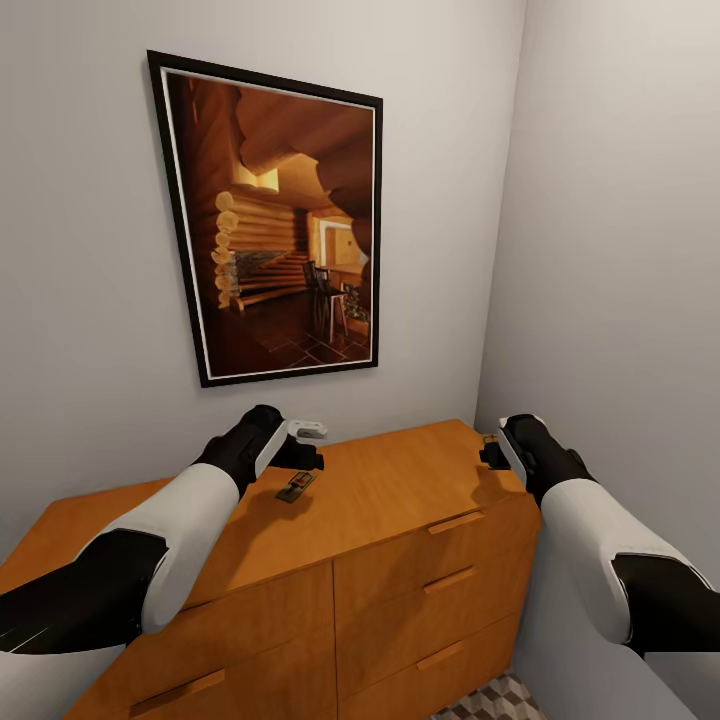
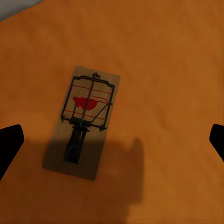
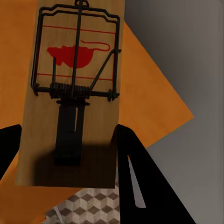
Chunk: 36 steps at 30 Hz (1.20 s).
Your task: Take the four mousetraps from the cabinet in the bathroom and place them on the bathroom floor. Make sure all four end up on the same floor surface, and ensure that at least two of them are either under or directly next to the same bathroom sink.
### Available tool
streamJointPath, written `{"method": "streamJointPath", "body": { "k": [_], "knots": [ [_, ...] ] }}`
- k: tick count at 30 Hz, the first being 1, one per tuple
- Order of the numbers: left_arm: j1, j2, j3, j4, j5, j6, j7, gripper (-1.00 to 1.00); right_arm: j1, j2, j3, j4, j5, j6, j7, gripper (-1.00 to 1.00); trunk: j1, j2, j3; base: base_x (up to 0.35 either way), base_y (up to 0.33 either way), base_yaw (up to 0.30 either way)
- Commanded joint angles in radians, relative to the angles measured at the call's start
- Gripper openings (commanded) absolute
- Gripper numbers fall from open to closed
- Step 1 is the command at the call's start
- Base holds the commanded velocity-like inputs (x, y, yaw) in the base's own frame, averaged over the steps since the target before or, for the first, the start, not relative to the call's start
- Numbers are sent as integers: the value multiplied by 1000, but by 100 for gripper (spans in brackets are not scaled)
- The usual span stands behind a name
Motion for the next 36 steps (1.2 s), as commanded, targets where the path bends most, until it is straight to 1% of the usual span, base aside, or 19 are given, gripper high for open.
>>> {"method": "streamJointPath", "body": {
  "k": [1,9,14,22,36],
  "knots": [
    [-1,1,-7,-1,3,4,-2,100,-1,1,-5,-1,7,4,4,-100,0,-1,-1,0,0,0],
    [-1,5,-7,-1,0,3,-3,100,-1,0,-5,-1,7,4,4,-100,0,-1,-1,0,0,0],
    [0,15,-8,-1,-3,2,-3,100,-1,0,-5,-1,7,4,3,-100,0,-1,-1,0,0,0],
    [-1,28,-9,-14,-23,1,-4,100,-1,0,-5,0,7,3,3,-100,0,-1,-1,0,0,0],
    [-1,25,-7,-20,-34,-7,2,100,-1,0,-5,0,7,4,3,-100,0,-1,-1,0,0,0]
  ]
}}
